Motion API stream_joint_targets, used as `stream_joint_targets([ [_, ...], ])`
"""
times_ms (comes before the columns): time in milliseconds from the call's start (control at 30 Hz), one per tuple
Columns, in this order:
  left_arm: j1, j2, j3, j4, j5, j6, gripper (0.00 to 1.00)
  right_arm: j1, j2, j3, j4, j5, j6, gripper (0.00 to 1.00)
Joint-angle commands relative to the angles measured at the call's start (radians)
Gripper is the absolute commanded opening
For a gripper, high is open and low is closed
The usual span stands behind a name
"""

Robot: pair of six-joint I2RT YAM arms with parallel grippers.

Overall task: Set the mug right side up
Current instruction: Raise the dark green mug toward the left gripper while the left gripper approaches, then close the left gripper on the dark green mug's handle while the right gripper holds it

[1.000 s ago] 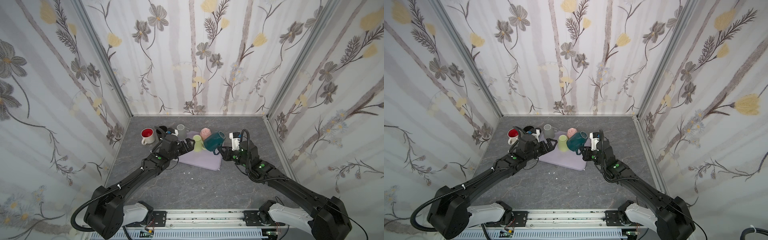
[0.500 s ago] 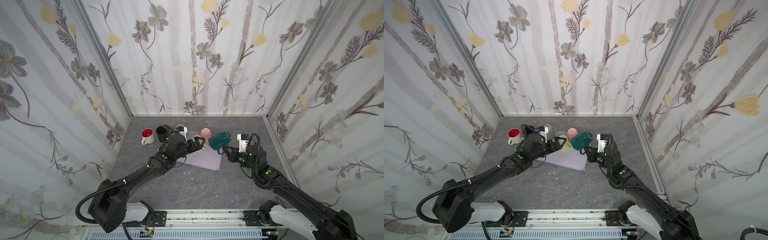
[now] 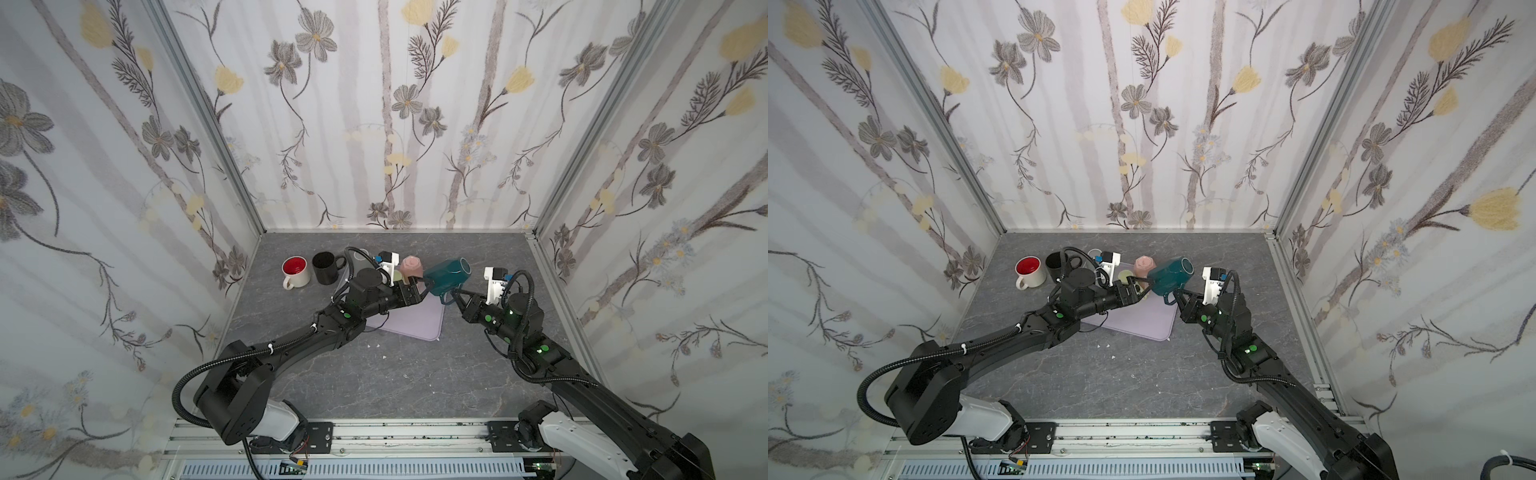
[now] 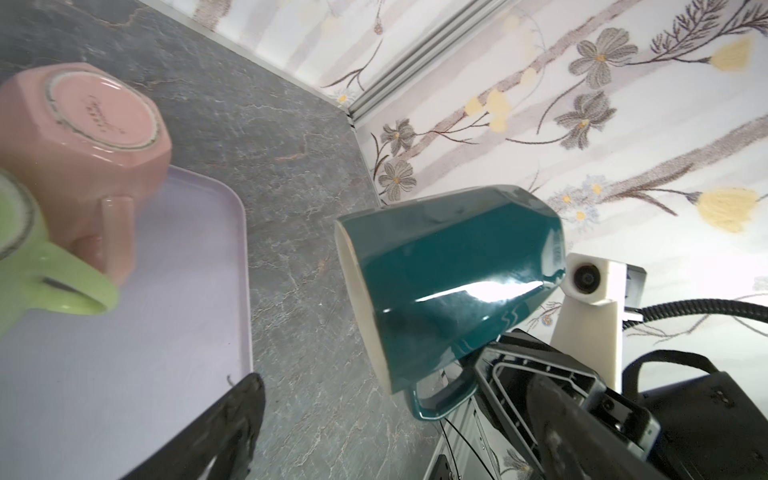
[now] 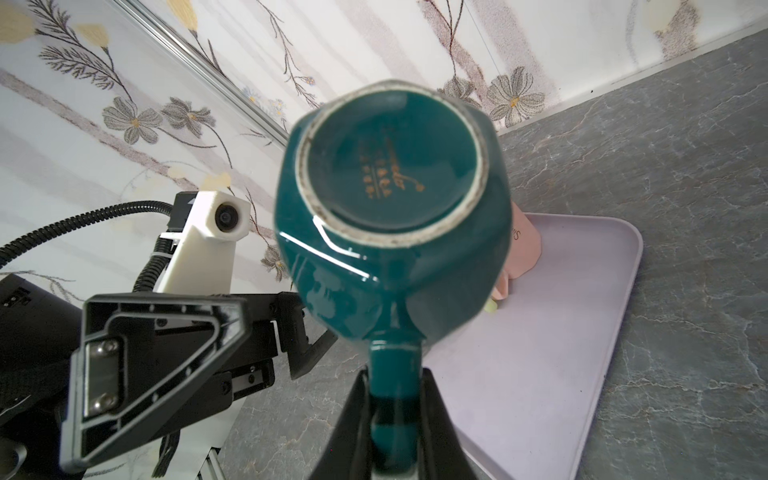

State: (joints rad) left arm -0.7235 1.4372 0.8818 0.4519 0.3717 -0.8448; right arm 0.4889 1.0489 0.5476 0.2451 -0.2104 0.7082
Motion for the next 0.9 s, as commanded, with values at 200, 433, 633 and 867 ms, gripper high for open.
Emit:
stream_joint_targets([
  [200,-0.017,-0.019,0.003,0.062,0.027,0.014,0.98,-0.025,-0.038,-0.026,0.204,0.007,0.019,0.07],
  [433,-0.025,-0.032,-0.014,0.097,0.042,0.015,0.96,-0.039,-0.036,-0.049,0.304,0.005,0.03,0.04],
  [633,-0.03,-0.032,-0.022,0.102,0.043,0.012,0.95,-0.051,-0.028,-0.055,0.343,0.0,0.045,0.04],
  [867,-0.032,-0.022,-0.03,0.105,0.041,0.013,0.95,-0.053,0.03,-0.057,0.354,-0.036,0.078,0.0],
])
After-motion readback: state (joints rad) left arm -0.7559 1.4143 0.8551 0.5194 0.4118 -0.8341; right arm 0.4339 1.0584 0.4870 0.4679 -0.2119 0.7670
